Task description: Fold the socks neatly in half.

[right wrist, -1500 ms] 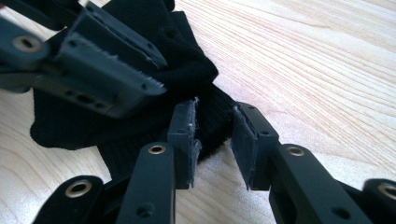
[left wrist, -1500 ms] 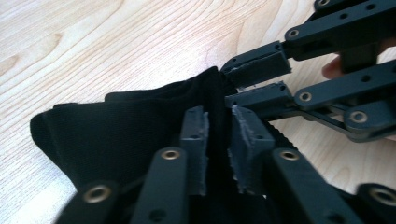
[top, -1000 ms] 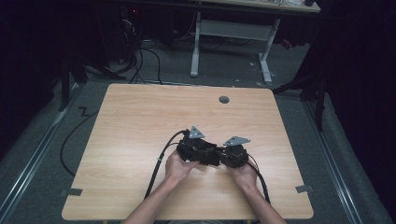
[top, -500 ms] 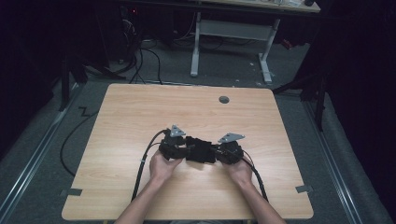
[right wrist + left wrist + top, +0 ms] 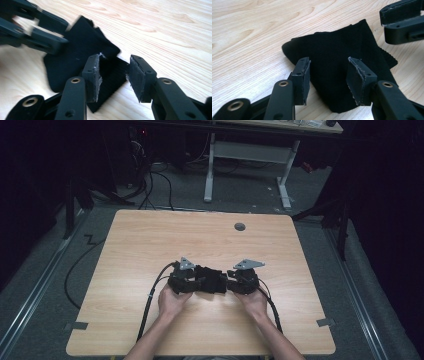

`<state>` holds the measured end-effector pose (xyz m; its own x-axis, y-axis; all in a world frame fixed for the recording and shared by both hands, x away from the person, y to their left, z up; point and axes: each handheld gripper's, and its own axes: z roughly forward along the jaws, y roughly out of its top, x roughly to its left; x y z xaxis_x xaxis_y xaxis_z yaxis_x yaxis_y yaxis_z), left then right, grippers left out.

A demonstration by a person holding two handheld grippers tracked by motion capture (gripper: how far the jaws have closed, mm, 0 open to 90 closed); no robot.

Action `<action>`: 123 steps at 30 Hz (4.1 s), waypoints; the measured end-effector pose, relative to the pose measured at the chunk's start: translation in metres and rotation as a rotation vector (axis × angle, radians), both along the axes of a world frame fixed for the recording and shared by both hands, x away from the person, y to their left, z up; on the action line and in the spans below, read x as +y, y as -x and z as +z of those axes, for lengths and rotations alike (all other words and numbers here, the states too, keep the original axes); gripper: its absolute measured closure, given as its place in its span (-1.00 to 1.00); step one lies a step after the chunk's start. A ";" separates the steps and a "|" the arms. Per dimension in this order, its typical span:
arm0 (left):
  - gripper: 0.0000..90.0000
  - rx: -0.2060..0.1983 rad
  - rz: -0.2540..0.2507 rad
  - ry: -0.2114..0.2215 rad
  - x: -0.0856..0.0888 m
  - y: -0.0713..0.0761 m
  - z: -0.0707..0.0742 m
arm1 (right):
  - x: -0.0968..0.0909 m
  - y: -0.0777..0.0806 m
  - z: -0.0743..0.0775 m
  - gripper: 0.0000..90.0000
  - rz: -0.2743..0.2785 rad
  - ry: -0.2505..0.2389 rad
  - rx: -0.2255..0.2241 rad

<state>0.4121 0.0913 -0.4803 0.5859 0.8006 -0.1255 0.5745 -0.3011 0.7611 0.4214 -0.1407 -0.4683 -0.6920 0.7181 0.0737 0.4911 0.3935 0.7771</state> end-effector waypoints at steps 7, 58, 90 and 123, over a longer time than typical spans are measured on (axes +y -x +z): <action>0.20 -0.002 -0.012 -0.011 -0.005 0.000 0.002 | 0.015 0.001 -0.001 0.21 0.010 -0.023 0.038; 0.10 -0.012 -0.065 -0.043 -0.025 0.005 -0.006 | -0.021 -0.002 -0.022 0.35 -0.086 0.110 -0.022; 0.03 -0.022 0.040 0.029 -0.009 -0.021 -0.008 | -0.007 -0.027 -0.028 0.40 -0.123 0.065 -0.002; -0.10 -0.113 0.076 0.100 0.031 0.002 0.022 | -0.035 -0.018 -0.010 0.22 -0.160 -0.026 -0.015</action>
